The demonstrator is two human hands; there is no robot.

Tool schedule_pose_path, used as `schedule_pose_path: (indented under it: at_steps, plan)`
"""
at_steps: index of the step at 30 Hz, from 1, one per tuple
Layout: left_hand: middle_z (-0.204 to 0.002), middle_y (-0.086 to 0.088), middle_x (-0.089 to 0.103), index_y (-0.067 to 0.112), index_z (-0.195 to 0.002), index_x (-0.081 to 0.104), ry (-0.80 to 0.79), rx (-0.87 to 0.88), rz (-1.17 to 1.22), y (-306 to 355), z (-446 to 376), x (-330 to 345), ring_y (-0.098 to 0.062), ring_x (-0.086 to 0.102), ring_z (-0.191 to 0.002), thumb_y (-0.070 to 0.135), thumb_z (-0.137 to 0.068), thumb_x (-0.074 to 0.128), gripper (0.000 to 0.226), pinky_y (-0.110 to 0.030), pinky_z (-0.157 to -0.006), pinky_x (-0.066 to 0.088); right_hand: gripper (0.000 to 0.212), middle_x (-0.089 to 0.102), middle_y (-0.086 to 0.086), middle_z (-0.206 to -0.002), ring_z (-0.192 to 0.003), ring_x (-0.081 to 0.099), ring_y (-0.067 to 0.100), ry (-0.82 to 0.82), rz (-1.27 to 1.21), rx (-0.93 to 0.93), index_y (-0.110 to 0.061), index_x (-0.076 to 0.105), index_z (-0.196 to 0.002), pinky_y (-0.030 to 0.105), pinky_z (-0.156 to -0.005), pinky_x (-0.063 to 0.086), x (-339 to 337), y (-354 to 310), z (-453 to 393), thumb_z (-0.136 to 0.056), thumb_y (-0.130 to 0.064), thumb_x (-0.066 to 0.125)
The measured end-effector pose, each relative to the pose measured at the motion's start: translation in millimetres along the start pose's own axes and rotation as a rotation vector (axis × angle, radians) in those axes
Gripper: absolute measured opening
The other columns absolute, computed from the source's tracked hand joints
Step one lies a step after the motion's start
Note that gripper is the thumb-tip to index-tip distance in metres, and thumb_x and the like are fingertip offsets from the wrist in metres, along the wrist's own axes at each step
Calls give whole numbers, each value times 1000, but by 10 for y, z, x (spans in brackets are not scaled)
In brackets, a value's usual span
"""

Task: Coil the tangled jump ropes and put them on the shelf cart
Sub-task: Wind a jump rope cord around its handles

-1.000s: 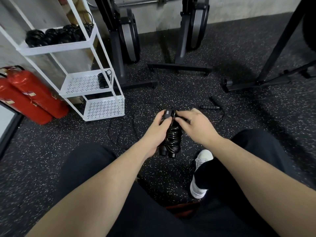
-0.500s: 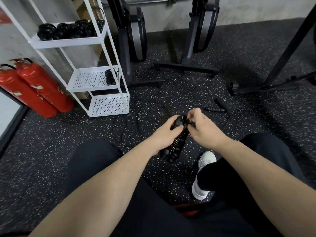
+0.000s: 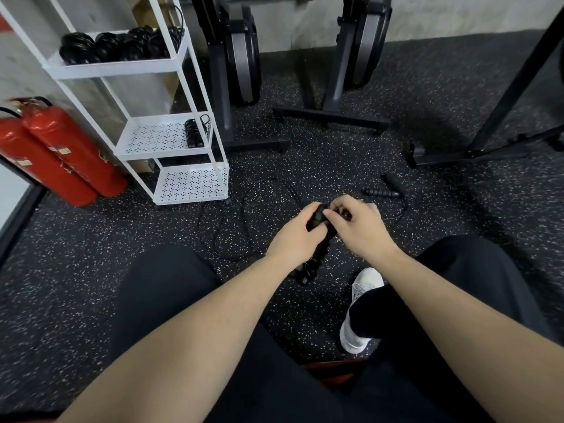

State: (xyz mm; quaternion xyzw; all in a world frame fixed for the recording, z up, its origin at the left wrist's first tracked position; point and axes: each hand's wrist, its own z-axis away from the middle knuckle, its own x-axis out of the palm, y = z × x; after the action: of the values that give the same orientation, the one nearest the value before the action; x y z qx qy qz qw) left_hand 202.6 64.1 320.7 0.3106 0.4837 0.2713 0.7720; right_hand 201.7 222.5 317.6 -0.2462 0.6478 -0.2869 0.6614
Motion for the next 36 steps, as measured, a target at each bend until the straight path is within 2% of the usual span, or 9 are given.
schedule_pose_path:
  at_steps: [3,5,11,15,17,22,28,31,36]
  plan:
    - [-144,5,58,47,-154,32,5,-17,15,-12,-37,57,-22,58,-125,50,-103,43,52,-39,-99,48,6,49,-8,-129,-121,40,12,50,-122,60,-32,63,-94,28,-102,28,-19,-21,-13,-96,-37,66]
    - [-136,6,64,51,-150,37,0,-28,45,3,-69,76,-19,62,-116,51,-103,41,47,-42,-100,51,6,56,-8,-137,-123,50,11,27,-305,97,-21,64,-99,26,-103,37,-1,-34,6,-101,-26,61]
    - [-133,0,66,42,-152,40,-5,-77,161,65,-120,93,-19,63,-111,46,-108,39,45,-37,-97,52,10,69,-16,-121,-115,63,6,35,-458,15,-30,66,-107,36,-106,49,50,-79,-7,-102,-25,58]
    - [-109,8,67,37,-147,47,-56,-134,251,15,-125,59,-8,62,-91,47,-108,41,41,-27,-68,47,7,75,-10,-114,-111,69,17,11,-617,84,-31,69,-100,41,-101,52,70,-47,-33,-98,-29,62]
    - [-104,4,71,30,-135,58,-71,-175,318,-7,-138,44,-13,67,-91,47,-105,46,37,-29,-70,51,6,77,-3,-107,-106,71,24,63,-745,147,-27,73,-97,39,-95,55,39,-62,-46,-96,-28,67]
    - [-95,8,76,32,-115,65,-82,-226,437,-8,-175,15,-10,72,-85,56,-100,54,31,-28,-71,52,6,77,7,-103,-87,70,9,119,-949,241,-14,75,-97,22,-81,53,-17,-114,-89,-94,-17,72]
    - [-101,-2,79,27,-121,65,-53,-288,639,-93,-279,33,-25,77,-92,56,-97,61,38,-45,-87,62,12,69,-8,-107,-98,65,7,107,-742,281,-27,67,-109,26,-87,53,29,-80,-190,-98,-22,66]
    - [-97,-4,79,23,-125,63,14,-365,774,-113,-374,-50,-23,77,-83,56,-99,58,42,-39,-75,61,12,68,-11,-105,-96,63,11,9,-544,289,-30,67,-108,38,-92,54,130,-62,-218,-97,-26,63]
    - [-90,-7,76,19,-104,71,121,-460,972,-141,-605,-203,-27,73,-83,44,-106,48,34,-43,-83,60,29,67,-14,-115,-104,63,7,-122,-485,245,-31,63,-126,22,-83,48,265,-311,-367,-97,-34,63]
